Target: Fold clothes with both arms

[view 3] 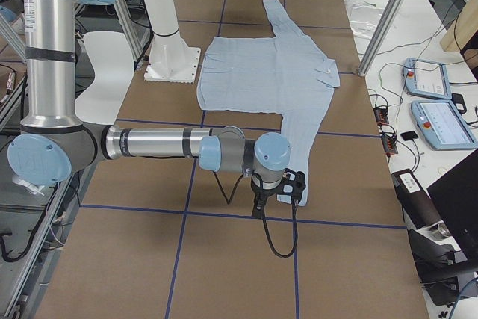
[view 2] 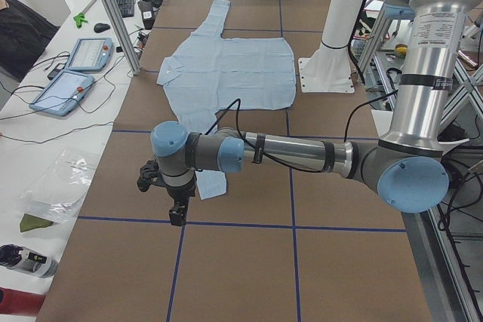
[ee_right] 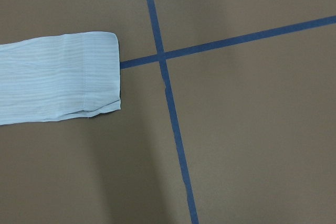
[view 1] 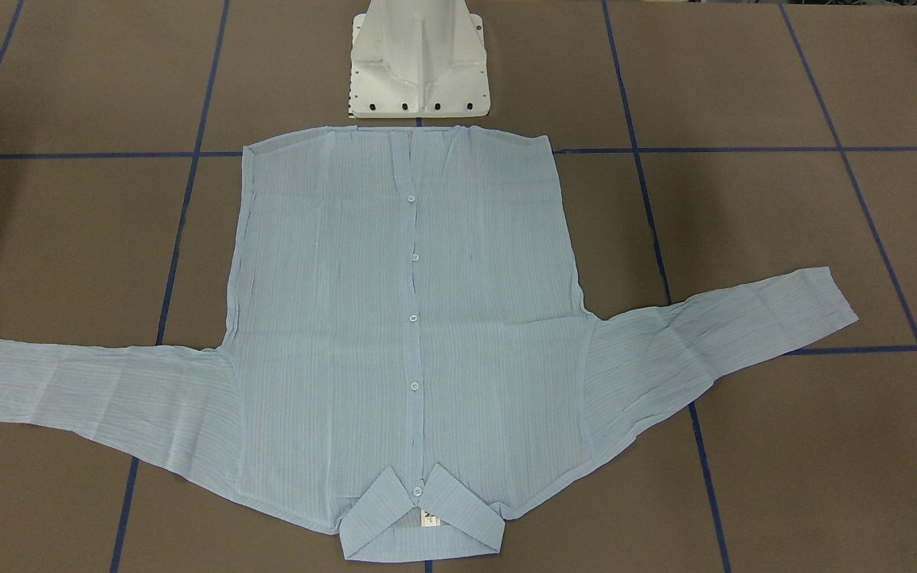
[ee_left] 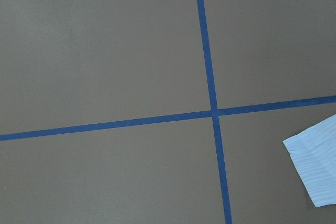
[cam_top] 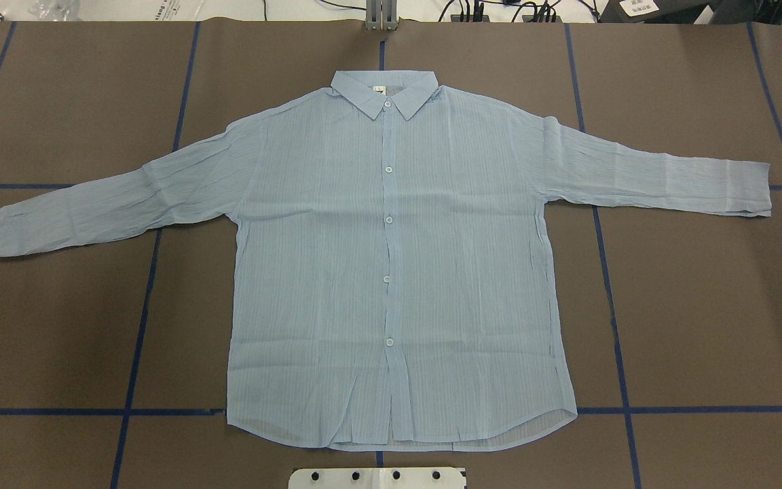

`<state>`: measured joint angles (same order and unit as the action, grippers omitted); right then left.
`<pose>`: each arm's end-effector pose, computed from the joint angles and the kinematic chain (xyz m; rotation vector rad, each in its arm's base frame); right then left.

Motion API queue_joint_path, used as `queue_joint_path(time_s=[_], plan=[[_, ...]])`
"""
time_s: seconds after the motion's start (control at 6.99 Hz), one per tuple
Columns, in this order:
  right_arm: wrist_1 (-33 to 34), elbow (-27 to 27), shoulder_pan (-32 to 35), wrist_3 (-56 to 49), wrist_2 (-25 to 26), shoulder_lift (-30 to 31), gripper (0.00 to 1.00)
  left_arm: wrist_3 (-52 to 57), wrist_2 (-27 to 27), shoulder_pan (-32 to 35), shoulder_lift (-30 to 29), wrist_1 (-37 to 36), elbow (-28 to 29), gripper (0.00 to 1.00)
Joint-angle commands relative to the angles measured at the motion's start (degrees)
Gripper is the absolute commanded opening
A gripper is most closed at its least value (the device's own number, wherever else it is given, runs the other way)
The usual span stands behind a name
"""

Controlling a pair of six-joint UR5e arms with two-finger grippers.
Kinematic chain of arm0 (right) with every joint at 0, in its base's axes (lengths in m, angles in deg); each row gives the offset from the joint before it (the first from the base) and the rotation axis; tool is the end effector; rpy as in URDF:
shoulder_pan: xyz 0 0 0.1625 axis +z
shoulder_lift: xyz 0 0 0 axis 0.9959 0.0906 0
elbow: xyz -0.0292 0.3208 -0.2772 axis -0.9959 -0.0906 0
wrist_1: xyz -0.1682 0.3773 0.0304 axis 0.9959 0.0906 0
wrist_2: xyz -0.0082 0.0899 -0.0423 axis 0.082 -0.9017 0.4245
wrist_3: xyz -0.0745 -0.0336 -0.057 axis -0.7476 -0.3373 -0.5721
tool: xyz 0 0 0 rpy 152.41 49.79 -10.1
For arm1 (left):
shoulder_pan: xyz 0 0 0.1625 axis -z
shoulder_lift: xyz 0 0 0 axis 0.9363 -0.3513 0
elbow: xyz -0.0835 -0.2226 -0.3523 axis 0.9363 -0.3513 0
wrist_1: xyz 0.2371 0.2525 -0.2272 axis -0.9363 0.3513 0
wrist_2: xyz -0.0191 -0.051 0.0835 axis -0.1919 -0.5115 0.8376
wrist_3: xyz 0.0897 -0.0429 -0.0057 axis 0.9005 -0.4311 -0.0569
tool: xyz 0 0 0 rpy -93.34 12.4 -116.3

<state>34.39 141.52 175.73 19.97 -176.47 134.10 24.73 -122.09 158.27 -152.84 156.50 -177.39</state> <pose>0.0677 -0.4630 0.6372 -0.0971 -0.8214 0.1961 -0.0608 -0.5468 0.6180 0.0783 0.6628 0.1107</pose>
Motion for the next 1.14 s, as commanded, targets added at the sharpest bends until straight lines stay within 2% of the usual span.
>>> queue_joint_path(time_s=[0.0, 0.72, 1.0], plan=[[-0.09, 0.4, 0.04, 0.01, 0.09, 0.05, 1.0, 0.04, 0.01, 0.02, 0.01, 0.0, 0.01, 1.0], [-0.53, -0.04, 0.04, 0.54, 0.09, -0.39, 1.0, -0.05, 0.1, 0.02, -1.39, 0.26, -0.34, 1.0], [-0.62, -0.13, -0.05, 0.72, 0.26, -0.91, 1.0, -0.05, 0.01, 0.19, -1.66, 0.26, -2.98, 1.0]])
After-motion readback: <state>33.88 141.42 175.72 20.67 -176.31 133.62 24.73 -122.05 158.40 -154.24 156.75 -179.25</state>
